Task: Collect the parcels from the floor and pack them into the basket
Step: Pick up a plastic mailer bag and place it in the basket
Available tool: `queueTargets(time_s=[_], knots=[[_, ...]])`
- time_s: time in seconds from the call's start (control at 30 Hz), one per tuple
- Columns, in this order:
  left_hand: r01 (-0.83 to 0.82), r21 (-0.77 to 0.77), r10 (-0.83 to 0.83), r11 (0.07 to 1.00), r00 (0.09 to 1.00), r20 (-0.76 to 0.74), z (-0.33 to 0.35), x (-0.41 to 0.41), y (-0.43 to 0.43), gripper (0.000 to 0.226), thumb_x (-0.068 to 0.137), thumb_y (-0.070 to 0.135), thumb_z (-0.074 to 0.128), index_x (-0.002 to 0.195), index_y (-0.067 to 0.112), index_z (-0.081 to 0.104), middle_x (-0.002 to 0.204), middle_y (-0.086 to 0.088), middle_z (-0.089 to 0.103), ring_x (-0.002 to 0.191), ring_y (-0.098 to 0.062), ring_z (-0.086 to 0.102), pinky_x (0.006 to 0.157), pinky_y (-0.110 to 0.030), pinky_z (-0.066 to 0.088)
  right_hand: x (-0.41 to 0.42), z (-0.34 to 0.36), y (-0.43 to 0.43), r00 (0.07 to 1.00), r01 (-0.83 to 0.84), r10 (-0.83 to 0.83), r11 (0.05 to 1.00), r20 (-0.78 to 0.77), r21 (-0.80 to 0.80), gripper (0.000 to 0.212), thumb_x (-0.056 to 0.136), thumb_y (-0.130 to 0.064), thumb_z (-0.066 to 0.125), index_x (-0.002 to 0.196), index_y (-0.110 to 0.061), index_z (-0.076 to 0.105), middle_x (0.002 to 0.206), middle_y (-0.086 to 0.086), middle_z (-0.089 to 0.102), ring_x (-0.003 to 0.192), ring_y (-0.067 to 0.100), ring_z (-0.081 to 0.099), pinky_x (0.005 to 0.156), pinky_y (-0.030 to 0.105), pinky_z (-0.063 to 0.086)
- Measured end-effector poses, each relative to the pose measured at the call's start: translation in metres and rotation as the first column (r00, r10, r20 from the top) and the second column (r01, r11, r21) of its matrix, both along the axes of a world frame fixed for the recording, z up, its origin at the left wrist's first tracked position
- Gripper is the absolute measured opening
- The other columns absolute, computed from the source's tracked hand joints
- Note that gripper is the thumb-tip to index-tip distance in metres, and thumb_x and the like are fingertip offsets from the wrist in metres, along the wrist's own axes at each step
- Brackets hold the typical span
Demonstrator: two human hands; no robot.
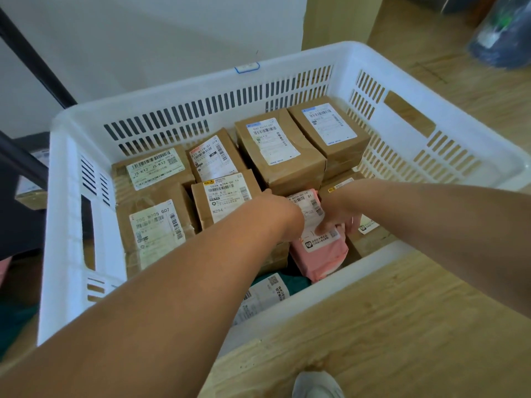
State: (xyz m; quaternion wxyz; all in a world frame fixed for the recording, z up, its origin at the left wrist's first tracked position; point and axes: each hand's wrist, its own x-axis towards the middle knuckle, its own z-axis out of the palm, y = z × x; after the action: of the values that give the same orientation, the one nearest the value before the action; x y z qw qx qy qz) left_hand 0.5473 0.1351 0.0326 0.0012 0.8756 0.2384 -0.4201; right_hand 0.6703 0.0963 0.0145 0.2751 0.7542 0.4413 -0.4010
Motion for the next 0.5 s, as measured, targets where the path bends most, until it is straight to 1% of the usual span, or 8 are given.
queueTargets(time_s=[0.07, 0.13, 0.2, 0.3, 0.33, 0.43, 0.47, 0.5], knots=[[0.053, 0.028, -0.054, 0.998, 0.998, 0.036, 0.008, -0.004, -0.006, 0.037, 0.1, 0.024, 0.042, 0.136, 0.026, 0.047, 0.139, -0.001, 0.049, 0.138, -0.024, 0.034, 0.119, -0.048, 0.01, 0.004, 0.003, 0.0, 0.999, -0.027, 0.026, 0.998, 0.027, 0.055, 0.071, 0.087, -0.049, 0.064, 0.142, -0.009, 0.041, 0.129, 0.013, 0.059, 0.101, 0.028, 0.067, 0.09, 0.041, 0.055], [0.042, 0.062, -0.052, 0.997, 0.985, 0.167, 0.012, -0.013, -0.008, 0.032, 0.097, 0.024, 0.047, 0.127, 0.026, 0.054, 0.128, 0.001, 0.057, 0.131, -0.023, 0.043, 0.119, -0.05, 0.009, 0.004, 0.011, 0.001, 0.996, -0.06, 0.054, 0.994, 0.064, 0.088, 0.067, 0.09, -0.05, 0.061, 0.14, -0.009, 0.044, 0.125, 0.012, 0.061, 0.099, 0.026, 0.066, 0.085, 0.038, 0.056], [0.027, 0.094, -0.058, 0.995, 0.938, 0.341, 0.015, -0.027, -0.008, 0.023, 0.093, 0.025, 0.051, 0.114, 0.026, 0.061, 0.111, 0.004, 0.061, 0.118, -0.021, 0.052, 0.118, -0.05, 0.014, 0.003, 0.024, 0.004, 0.992, -0.083, 0.07, 0.99, 0.109, 0.118, 0.059, 0.091, -0.05, 0.058, 0.132, -0.008, 0.051, 0.112, 0.011, 0.065, 0.092, 0.025, 0.066, 0.081, 0.037, 0.057], [0.002, 0.149, -0.077, 0.989, 0.862, 0.501, 0.026, -0.044, -0.009, 0.02, 0.087, 0.034, 0.055, 0.104, 0.026, 0.061, 0.105, 0.006, 0.059, 0.112, -0.02, 0.052, 0.11, -0.047, 0.026, 0.001, 0.047, 0.009, 0.978, -0.163, 0.133, 0.967, 0.158, 0.195, 0.046, 0.092, -0.047, 0.057, 0.118, -0.01, 0.061, 0.102, 0.009, 0.067, 0.088, 0.025, 0.065, 0.08, 0.038, 0.056], [-0.038, 0.15, -0.05, 0.988, 0.839, 0.541, 0.034, -0.052, -0.01, 0.023, 0.087, 0.038, 0.054, 0.106, 0.025, 0.061, 0.107, 0.006, 0.058, 0.114, -0.02, 0.051, 0.108, -0.046, 0.026, -0.004, 0.059, 0.009, 0.972, -0.194, 0.157, 0.954, 0.173, 0.227, 0.041, 0.092, -0.045, 0.057, 0.115, -0.01, 0.063, 0.103, 0.009, 0.067, 0.089, 0.024, 0.065, 0.08, 0.037, 0.055], [-0.163, 0.131, 0.048, 0.978, 0.784, 0.619, 0.06, -0.08, -0.012, 0.047, 0.092, 0.037, 0.048, 0.136, 0.022, 0.049, 0.139, 0.0, 0.047, 0.137, -0.024, 0.032, 0.119, -0.052, 0.01, -0.025, 0.102, 0.008, 0.966, -0.236, 0.173, 0.896, 0.194, 0.377, 0.027, 0.096, -0.032, 0.054, 0.103, -0.009, 0.067, 0.105, 0.008, 0.066, 0.085, 0.02, 0.059, 0.072, 0.031, 0.047], [-0.208, 0.141, 0.069, 0.968, 0.757, 0.65, 0.067, -0.09, -0.011, 0.048, 0.095, 0.032, 0.046, 0.142, 0.022, 0.043, 0.148, -0.001, 0.039, 0.143, -0.024, 0.023, 0.12, -0.052, 0.006, -0.032, 0.115, 0.008, 0.968, -0.233, 0.165, 0.87, 0.19, 0.435, 0.025, 0.097, -0.029, 0.052, 0.104, -0.01, 0.067, 0.107, 0.007, 0.066, 0.089, 0.02, 0.059, 0.073, 0.029, 0.047], [-0.272, 0.146, 0.099, 0.951, 0.715, 0.692, 0.074, -0.104, -0.01, 0.048, 0.098, 0.029, 0.043, 0.146, 0.024, 0.039, 0.154, 0.0, 0.033, 0.146, -0.022, 0.017, 0.121, -0.05, 0.002, -0.042, 0.128, 0.006, 0.97, -0.234, 0.164, 0.836, 0.181, 0.497, 0.026, 0.098, -0.028, 0.051, 0.11, -0.011, 0.067, 0.113, 0.006, 0.065, 0.097, 0.02, 0.059, 0.079, 0.029, 0.047]])
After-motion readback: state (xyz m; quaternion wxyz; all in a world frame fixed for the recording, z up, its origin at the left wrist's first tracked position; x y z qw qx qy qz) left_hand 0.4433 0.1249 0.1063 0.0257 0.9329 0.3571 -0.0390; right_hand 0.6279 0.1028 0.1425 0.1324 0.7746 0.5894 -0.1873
